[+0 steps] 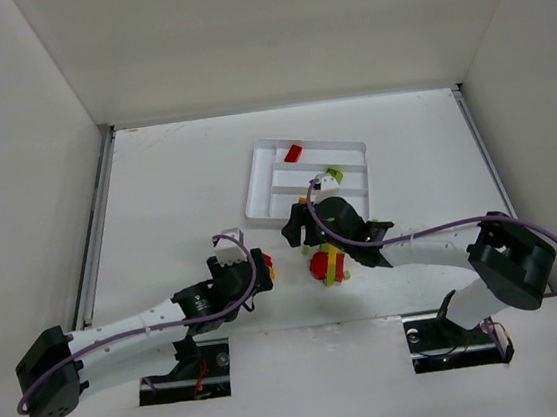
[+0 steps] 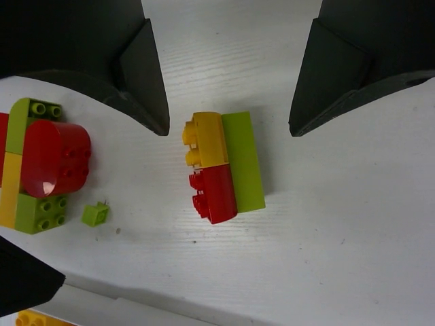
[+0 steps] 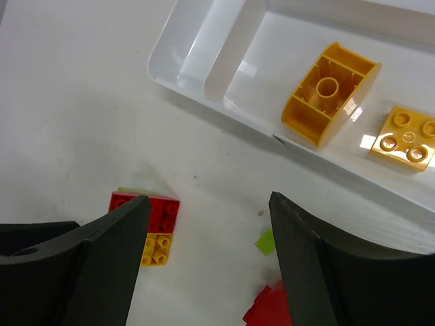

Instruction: Sort the legos into containers by color

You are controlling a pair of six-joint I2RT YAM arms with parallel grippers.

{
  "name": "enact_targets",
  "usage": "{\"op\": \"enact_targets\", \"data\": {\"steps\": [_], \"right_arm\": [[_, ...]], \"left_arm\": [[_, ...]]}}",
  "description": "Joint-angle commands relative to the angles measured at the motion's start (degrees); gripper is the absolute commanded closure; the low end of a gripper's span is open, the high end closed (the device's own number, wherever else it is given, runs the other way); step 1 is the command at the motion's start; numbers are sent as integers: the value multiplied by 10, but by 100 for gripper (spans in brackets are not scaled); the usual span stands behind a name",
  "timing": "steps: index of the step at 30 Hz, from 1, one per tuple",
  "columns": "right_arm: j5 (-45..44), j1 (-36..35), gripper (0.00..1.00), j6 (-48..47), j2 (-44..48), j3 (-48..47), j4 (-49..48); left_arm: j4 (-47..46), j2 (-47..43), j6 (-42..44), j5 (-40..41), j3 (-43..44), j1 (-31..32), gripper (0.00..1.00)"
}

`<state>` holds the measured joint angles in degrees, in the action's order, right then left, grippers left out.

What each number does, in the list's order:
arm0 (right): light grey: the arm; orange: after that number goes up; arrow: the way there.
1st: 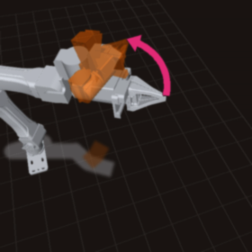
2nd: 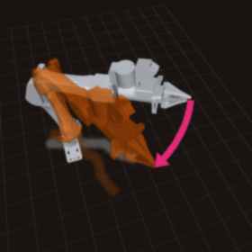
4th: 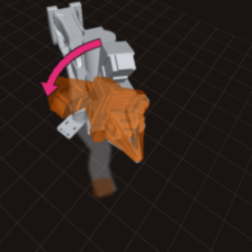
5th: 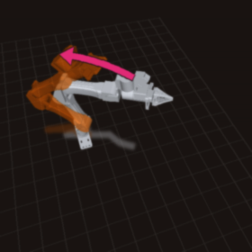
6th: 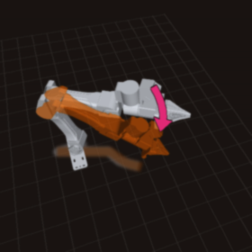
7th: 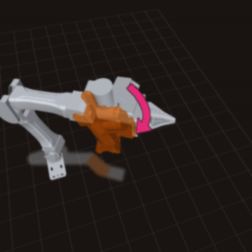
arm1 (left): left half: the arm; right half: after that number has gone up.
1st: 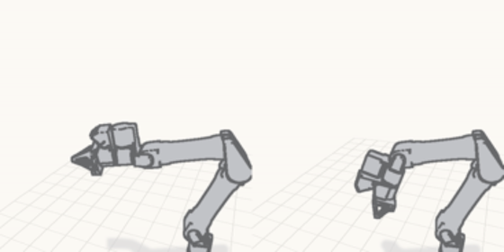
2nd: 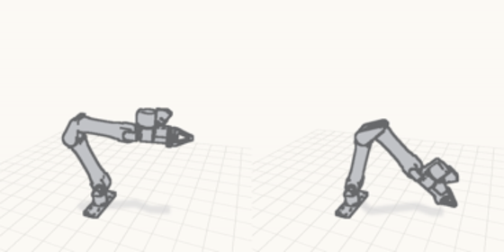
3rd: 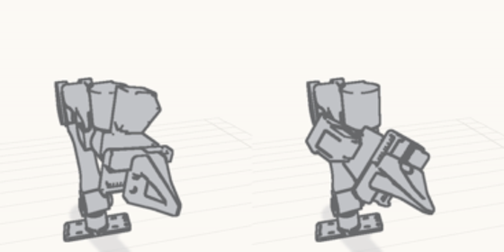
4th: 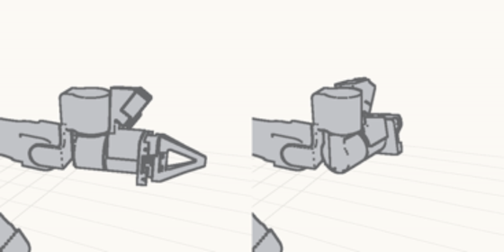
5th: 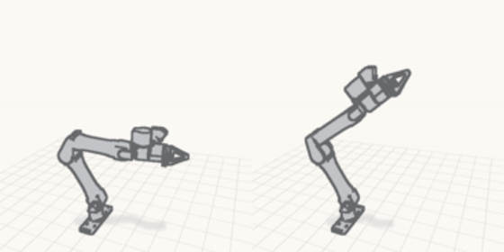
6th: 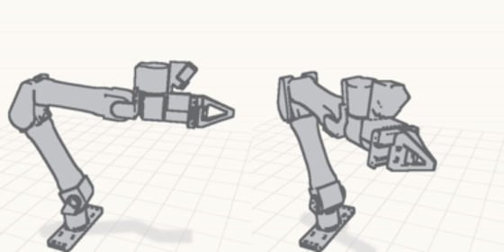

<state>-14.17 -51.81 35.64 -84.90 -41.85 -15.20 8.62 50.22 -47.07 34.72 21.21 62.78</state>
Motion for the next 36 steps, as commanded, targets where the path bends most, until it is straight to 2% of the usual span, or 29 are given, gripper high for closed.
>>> {"op": "enact_targets", "data": {"steps": [1, 6, 9, 14, 19, 23, 27, 31, 36], "right_arm": [[-2, 2, 23, 2, -2, 2, -14], [3, 5, 22, 2, 5, 9, -25], [9, 5, 22, 7, 8, 13, -31], [17, 5, 22, 10, 9, 16, -36], [22, 3, 21, 13, 9, 15, -39], [25, 3, 19, 13, 1, 9, -39], [27, -2, 17, 14, 1, 5, -39], [42, -3, 15, 19, 4, 5, -41], [68, -3, 14, 27, 28, 5, -37]], "left_arm": [[-13, 12, -17, 25, -5, -7, 31], [-81, 43, -11, -27, -23, -17, 31], [-99, 58, -10, -29, -29, -23, 32], [-130, 68, -11, -30, -43, -39, 40], [-175, 76, -10, -40, -64, -58, 44], [-200, 85, -7, -50, -74, -61, 57], [-235, 87, -5, -51, -91, -63, 61], [-253, 85, -2, -51, -101, -68, 74], [-283, 51, 39, -21, -115, -39, 80]]}}
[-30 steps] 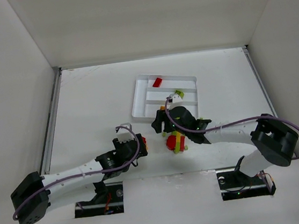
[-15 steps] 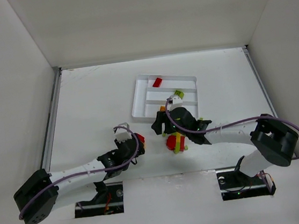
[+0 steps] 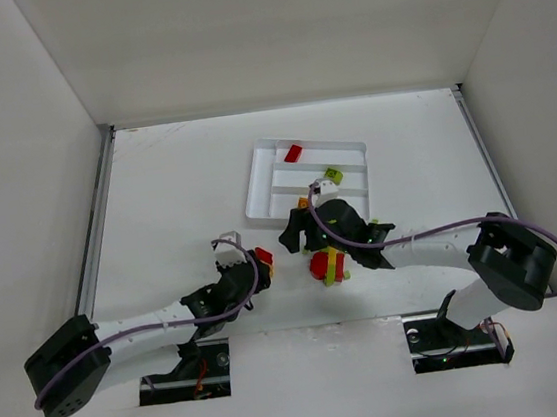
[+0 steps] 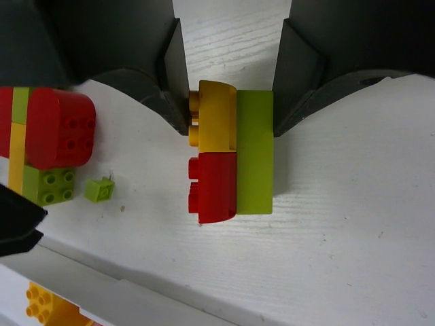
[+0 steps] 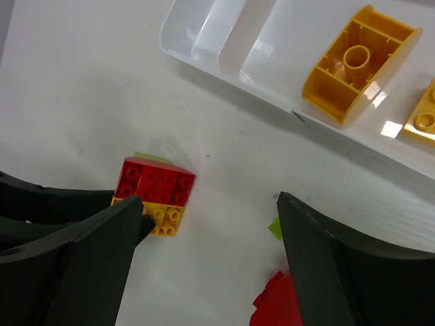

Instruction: Sort the legos into containers by color

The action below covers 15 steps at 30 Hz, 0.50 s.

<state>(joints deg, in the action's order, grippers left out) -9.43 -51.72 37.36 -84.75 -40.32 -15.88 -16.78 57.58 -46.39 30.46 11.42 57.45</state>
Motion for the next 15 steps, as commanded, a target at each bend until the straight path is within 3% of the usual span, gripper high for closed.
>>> {"op": "enact_targets", "data": {"steps": [1, 5, 10, 13, 15], "right_arm": [[21, -4, 14, 10, 40, -9, -27], [15, -5, 22, 10, 106, -10, 8], [21, -5, 58, 10, 143, -37, 67], [13, -22, 60, 8, 139, -58, 102], [6, -30, 53, 9, 140, -64, 110]], "left_arm": [[-33, -33, 41, 30, -18, 21, 80], [-33, -55, 82, 64, 0, 40, 81], [-101, -43, 182, 75, 17, 58, 81], [-149, -25, 241, 69, 22, 57, 80], [-164, -16, 270, 68, 30, 63, 80]]}}
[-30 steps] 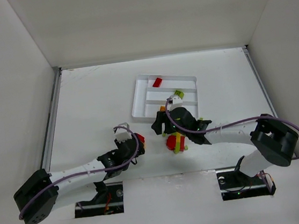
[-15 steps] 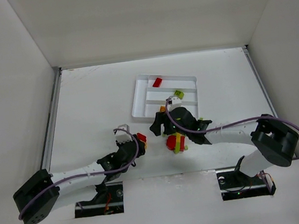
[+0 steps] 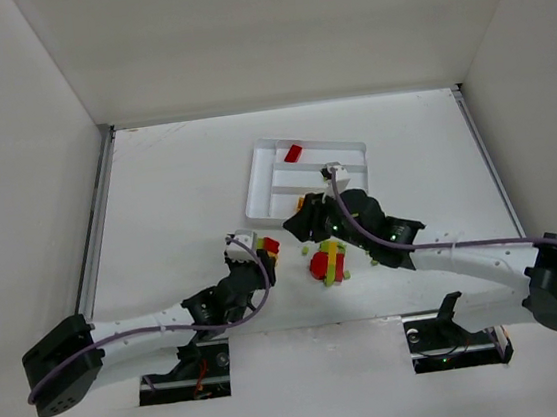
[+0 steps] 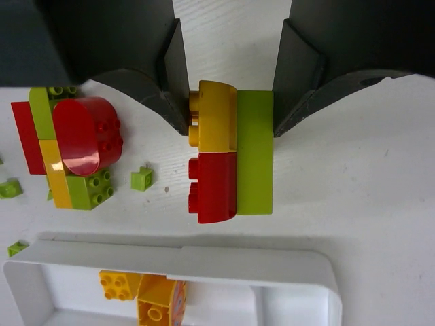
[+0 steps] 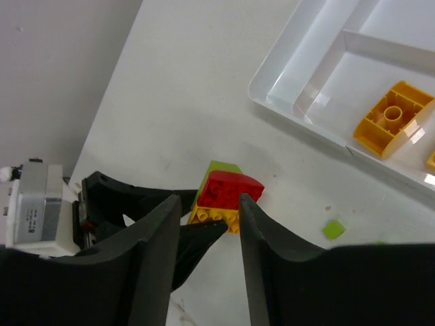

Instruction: Sort the legos into containers by color

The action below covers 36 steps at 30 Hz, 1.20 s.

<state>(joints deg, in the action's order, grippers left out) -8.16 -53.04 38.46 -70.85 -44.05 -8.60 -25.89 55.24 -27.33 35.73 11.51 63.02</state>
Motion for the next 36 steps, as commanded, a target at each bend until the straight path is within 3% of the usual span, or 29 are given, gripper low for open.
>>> {"op": "enact_targets", "data": {"steps": [1, 2, 4, 17, 28, 36], "right_arm": [[-11, -18, 43, -1, -3, -29, 39], [-12, -19, 36, 2, -7, -31, 40], [-10, -23, 32, 8, -21, -40, 51], [1, -33, 32, 37, -81, -67, 51], [9, -12, 47, 60, -123, -66, 30], [3, -5, 71, 74, -124, -46, 10]], "left_arm": [[-79, 13, 95, 15, 35, 12, 80], [-84, 16, 109, 15, 40, 15, 80], [-91, 24, 126, 18, 47, 18, 80], [-127, 77, 172, 27, 67, 35, 80], [-127, 92, 204, 59, 81, 76, 80], [-133, 89, 197, 70, 74, 73, 81]]}}
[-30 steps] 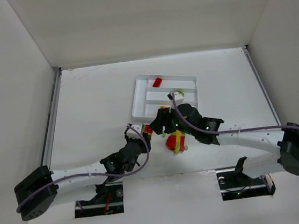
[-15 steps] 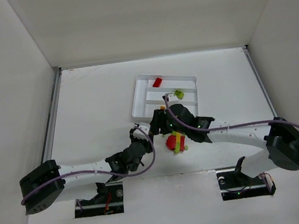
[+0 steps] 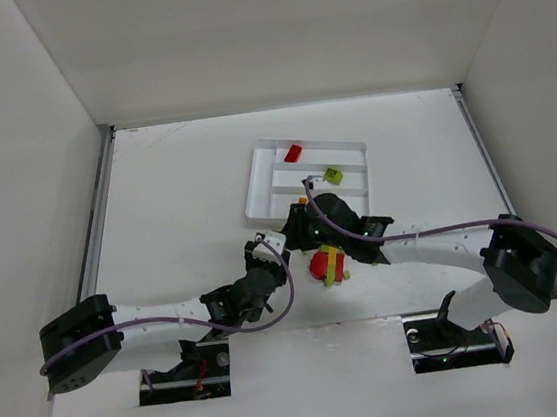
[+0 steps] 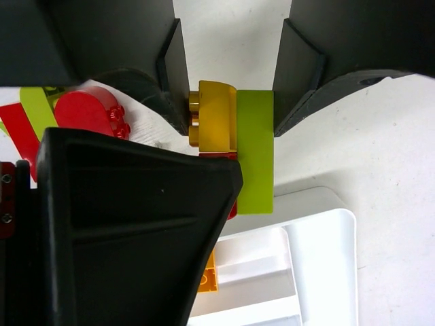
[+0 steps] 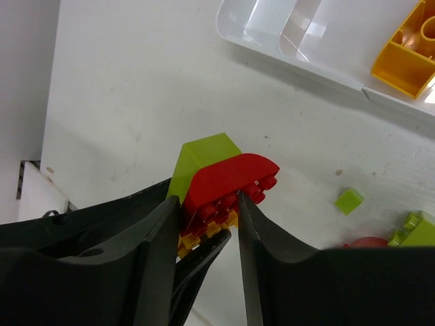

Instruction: Sort the legos into containers by color

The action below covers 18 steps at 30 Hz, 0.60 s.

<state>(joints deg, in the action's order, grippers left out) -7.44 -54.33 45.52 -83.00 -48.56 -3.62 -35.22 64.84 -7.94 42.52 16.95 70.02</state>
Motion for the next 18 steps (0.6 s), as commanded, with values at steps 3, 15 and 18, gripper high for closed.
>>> {"op": "enact_targets", "data": {"steps": [3, 15, 18], "right_arm": [[-5, 13, 76, 10, 1, 12, -55], [8, 45, 81, 18, 63, 78, -113], [26, 57, 81, 19, 75, 86, -120]], "left_arm": [[-45, -11, -1, 0, 16, 3, 81], [-27, -32, -43, -12, -10, -39, 84], [-24, -39, -53, -23, -13, -52, 84]]}}
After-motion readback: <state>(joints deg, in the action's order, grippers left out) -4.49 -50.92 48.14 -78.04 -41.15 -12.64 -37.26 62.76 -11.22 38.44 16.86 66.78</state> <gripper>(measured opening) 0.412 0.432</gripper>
